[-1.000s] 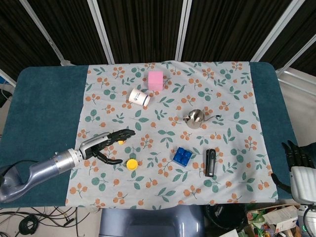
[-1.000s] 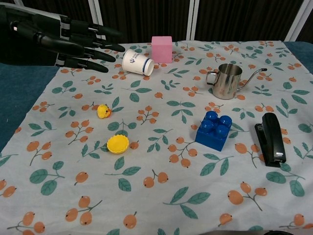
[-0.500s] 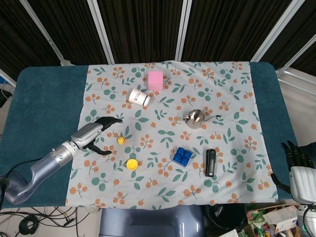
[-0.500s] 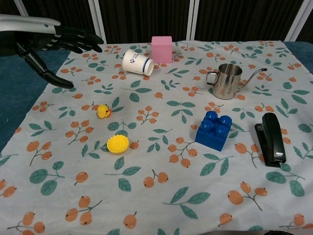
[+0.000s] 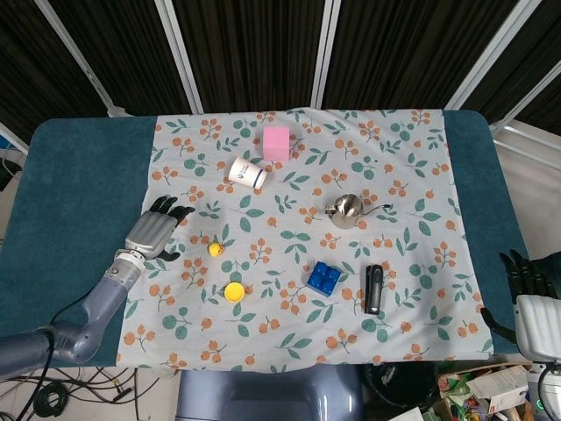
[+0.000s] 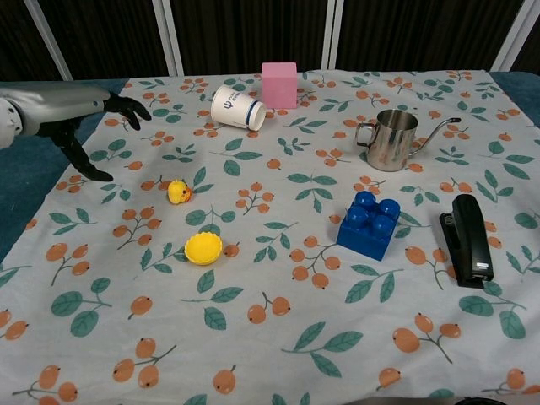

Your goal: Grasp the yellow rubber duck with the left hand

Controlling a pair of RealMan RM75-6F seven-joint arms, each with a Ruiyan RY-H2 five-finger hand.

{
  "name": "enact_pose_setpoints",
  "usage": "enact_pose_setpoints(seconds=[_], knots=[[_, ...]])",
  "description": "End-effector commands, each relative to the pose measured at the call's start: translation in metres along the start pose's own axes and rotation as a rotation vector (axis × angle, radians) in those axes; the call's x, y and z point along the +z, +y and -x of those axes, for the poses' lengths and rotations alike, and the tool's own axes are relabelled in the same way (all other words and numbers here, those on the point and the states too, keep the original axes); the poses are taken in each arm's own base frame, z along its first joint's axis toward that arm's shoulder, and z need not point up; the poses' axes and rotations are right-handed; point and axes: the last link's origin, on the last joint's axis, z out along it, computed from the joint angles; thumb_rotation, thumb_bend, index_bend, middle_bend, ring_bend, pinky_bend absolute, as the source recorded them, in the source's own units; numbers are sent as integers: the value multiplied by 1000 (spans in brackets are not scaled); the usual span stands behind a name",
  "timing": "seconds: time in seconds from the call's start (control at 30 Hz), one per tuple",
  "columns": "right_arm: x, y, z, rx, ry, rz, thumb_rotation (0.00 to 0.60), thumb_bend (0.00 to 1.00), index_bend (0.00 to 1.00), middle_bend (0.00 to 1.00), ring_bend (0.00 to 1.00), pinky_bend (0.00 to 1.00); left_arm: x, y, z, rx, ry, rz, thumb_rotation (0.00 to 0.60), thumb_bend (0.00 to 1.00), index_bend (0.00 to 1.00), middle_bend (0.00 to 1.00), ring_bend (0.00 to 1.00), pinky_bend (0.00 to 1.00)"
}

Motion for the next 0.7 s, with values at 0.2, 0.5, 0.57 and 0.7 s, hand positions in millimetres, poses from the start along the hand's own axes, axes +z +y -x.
enact_pose_setpoints(seconds=[0.2, 0.5, 0.57, 0.7], knots=[[0, 0, 0, 0, -1, 2, 600, 160, 67, 32, 80, 159, 17, 12, 14, -13, -28, 2, 600, 187, 260, 229, 0, 0], [1, 1, 0, 0, -1, 1, 600, 161, 67, 32, 80, 159, 22, 27, 19, -18, -16, 41, 600, 221, 311, 291, 0, 0], [1, 1, 0, 0, -2, 0, 600, 161, 67, 32, 80, 159, 24, 31, 21, -18, -18, 47, 600, 223, 325, 315, 0, 0], [1, 1, 0, -1, -3, 2, 600, 160, 67, 32, 80, 159, 27, 40, 25, -13, -18, 62, 600, 226, 346, 342, 0, 0]])
